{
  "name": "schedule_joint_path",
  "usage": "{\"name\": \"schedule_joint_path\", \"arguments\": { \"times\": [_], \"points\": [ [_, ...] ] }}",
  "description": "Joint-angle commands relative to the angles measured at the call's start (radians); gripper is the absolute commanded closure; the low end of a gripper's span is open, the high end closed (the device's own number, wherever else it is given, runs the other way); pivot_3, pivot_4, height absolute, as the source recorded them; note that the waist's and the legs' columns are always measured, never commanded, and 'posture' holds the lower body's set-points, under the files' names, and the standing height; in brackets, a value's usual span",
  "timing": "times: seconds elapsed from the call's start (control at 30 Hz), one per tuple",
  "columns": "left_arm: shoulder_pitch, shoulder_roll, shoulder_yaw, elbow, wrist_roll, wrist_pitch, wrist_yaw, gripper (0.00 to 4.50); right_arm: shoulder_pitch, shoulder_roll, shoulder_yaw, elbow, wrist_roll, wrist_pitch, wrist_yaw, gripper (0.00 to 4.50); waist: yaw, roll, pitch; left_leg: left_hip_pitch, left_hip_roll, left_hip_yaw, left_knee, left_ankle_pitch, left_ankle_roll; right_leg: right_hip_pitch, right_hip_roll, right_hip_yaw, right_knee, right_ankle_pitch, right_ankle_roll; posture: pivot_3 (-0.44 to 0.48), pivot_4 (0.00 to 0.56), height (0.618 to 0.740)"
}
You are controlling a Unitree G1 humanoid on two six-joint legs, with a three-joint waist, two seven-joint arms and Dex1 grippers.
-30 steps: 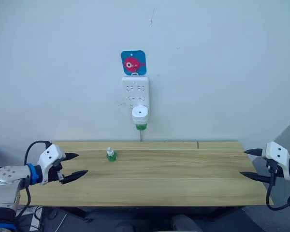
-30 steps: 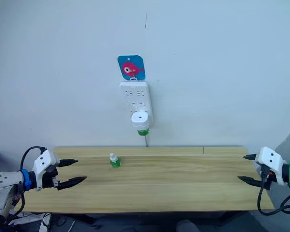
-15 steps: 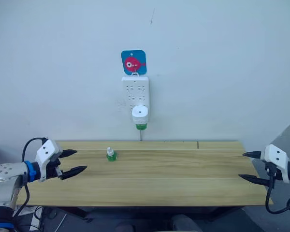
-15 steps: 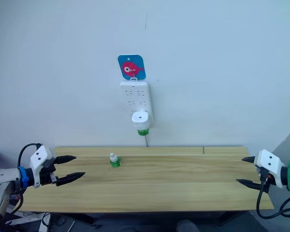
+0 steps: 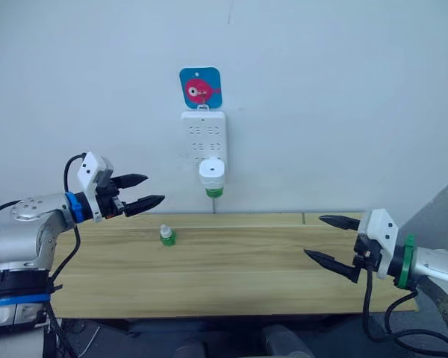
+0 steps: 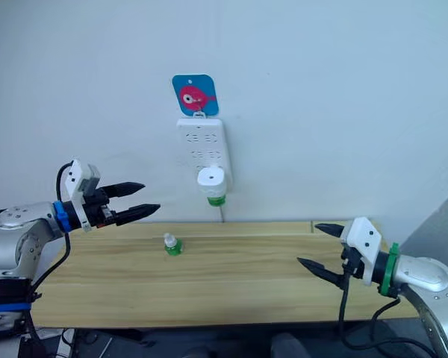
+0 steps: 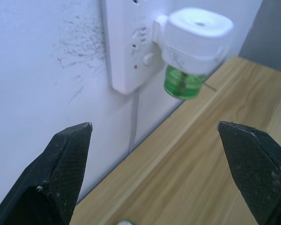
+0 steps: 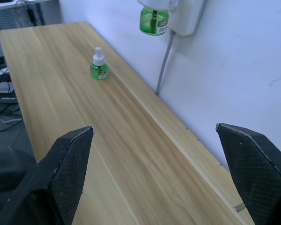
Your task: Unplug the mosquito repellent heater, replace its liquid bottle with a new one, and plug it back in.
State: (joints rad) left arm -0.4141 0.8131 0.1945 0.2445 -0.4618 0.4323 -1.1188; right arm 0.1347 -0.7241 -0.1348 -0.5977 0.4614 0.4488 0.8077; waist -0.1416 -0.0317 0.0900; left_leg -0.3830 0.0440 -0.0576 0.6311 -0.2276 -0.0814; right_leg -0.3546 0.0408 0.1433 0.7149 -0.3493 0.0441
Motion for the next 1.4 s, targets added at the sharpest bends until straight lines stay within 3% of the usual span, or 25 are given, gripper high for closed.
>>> {"name": "schedule_joint_path", "arguments": {
  "times": [0.03, 0.17, 0.33, 1.03, 1.4],
  "points": [
    [-0.102, -0.026, -0.032, 0.078, 0.027, -0.013, 0.009, 0.00, -0.074, 0.048, 0.051, -0.111, 0.007, 0.086, -0.121, 0.12, -0.007, -0.001, 0.005, 0.000, 0.000, 0.000, 0.000, 0.000, 0.000, 0.000, 0.000, 0.000, 0.000, 0.000, 0.000, -0.192, 0.094, 0.704],
    [-0.180, -0.061, -0.048, 0.164, 0.043, -0.035, 0.002, 0.00, -0.152, 0.101, 0.093, -0.150, 0.019, 0.155, -0.199, 0.12, -0.028, -0.002, 0.008, -0.003, 0.000, 0.000, 0.000, 0.000, 0.000, -0.002, 0.001, 0.001, 0.000, 0.000, 0.000, -0.201, 0.096, 0.704],
    [-0.238, -0.091, -0.058, 0.256, 0.072, -0.080, 0.001, 1.18, -0.179, 0.121, 0.131, -0.181, 0.017, 0.192, -0.229, 0.00, -0.040, -0.001, 0.008, -0.015, 0.001, -0.003, 0.000, 0.000, 0.000, -0.013, 0.002, -0.002, 0.000, 0.000, 0.000, -0.214, 0.097, 0.704],
    [-0.438, -0.149, -0.097, 0.573, 0.193, -0.278, -0.060, 1.18, -0.332, 0.193, 0.174, -0.201, 0.067, 0.238, -0.267, 0.00, -0.062, 0.003, 0.021, -0.021, 0.001, -0.013, 0.004, 0.000, 0.000, -0.015, 0.002, -0.012, 0.002, 0.000, 0.000, -0.247, 0.111, 0.704],
    [-0.539, -0.180, -0.119, 0.710, 0.238, -0.337, -0.132, 1.18, -0.338, 0.162, 0.160, -0.220, 0.106, 0.261, -0.264, 0.00, -0.062, 0.007, 0.029, -0.032, 0.000, -0.024, 0.015, 0.000, 0.000, -0.017, 0.002, -0.022, 0.003, 0.001, 0.000, -0.259, 0.110, 0.704]
  ]
}}
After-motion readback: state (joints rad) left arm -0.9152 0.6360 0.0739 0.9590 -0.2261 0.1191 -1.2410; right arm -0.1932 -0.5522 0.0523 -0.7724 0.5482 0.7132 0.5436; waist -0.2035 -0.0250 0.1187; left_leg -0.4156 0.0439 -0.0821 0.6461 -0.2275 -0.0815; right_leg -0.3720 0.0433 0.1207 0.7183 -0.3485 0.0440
